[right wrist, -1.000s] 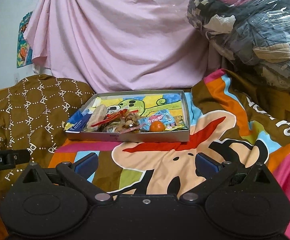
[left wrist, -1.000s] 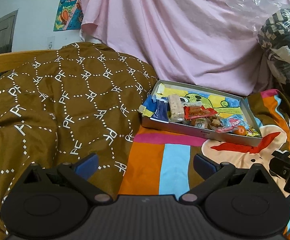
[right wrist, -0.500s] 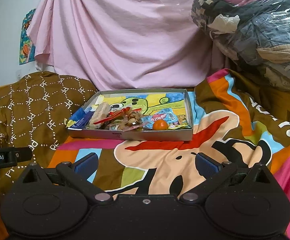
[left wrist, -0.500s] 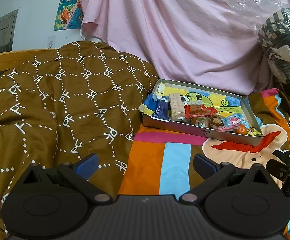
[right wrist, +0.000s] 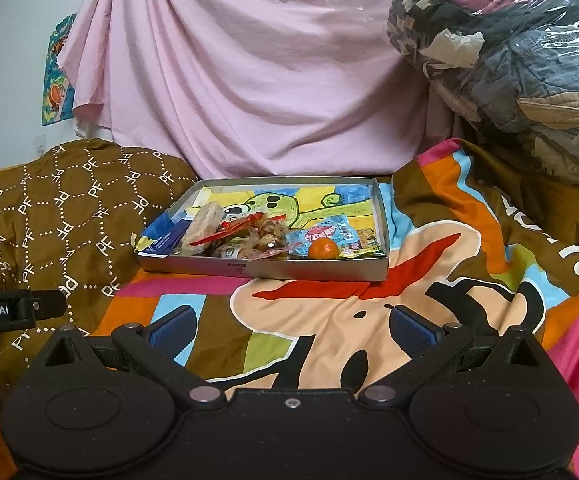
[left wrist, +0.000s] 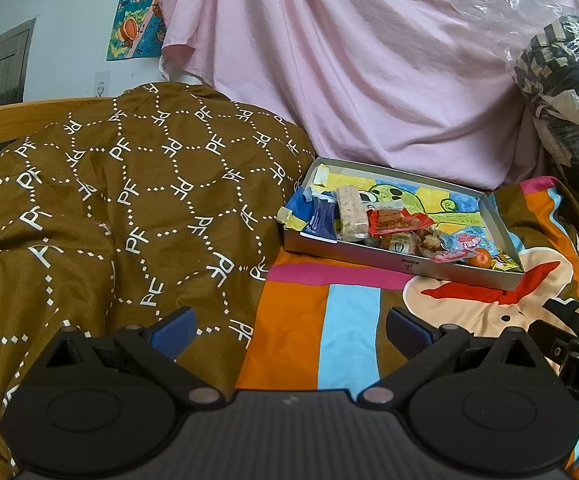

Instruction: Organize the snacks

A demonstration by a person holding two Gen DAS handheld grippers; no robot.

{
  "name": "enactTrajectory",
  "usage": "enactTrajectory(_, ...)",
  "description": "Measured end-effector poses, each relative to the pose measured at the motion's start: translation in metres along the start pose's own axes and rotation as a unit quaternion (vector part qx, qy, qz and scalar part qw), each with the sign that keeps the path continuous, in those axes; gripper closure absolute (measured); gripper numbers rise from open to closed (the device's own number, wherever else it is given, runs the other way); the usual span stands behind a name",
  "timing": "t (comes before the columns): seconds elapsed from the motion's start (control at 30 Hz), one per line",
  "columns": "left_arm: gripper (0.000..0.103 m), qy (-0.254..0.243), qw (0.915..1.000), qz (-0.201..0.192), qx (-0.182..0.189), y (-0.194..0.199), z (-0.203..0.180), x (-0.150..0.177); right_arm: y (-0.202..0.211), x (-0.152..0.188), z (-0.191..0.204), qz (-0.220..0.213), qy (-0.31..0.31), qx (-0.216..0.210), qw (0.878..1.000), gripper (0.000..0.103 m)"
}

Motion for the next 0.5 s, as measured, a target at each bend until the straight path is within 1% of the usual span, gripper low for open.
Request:
enactTrajectory(0.2, 0.000, -0.001, 1.0000, 0.001, 0.000, -0.0002, -0.0010, 0.0003, -0.0005, 0.0004, 0.0003, 0.002, 0.003, -0.001, 1.000, 0.001)
enactTrajectory(0.5, 0.000, -0.023, 0.9997, 0.004, -0.003, -0.0005, -0.0019, 0.0037, -0.0025, 0.0025, 0.0017, 0.007, 0.007, -0.003, 1.000, 0.001)
Point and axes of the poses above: each gripper's, at about its wrist camera, not at the fingertips, and y roughly against the way its jaws point, z to its left, x to its underside, the point moved 7 cm from there along -y, roughly the way its jaws point, and after that the axes turned 9 degrees about -x, right-handed, at the moved point
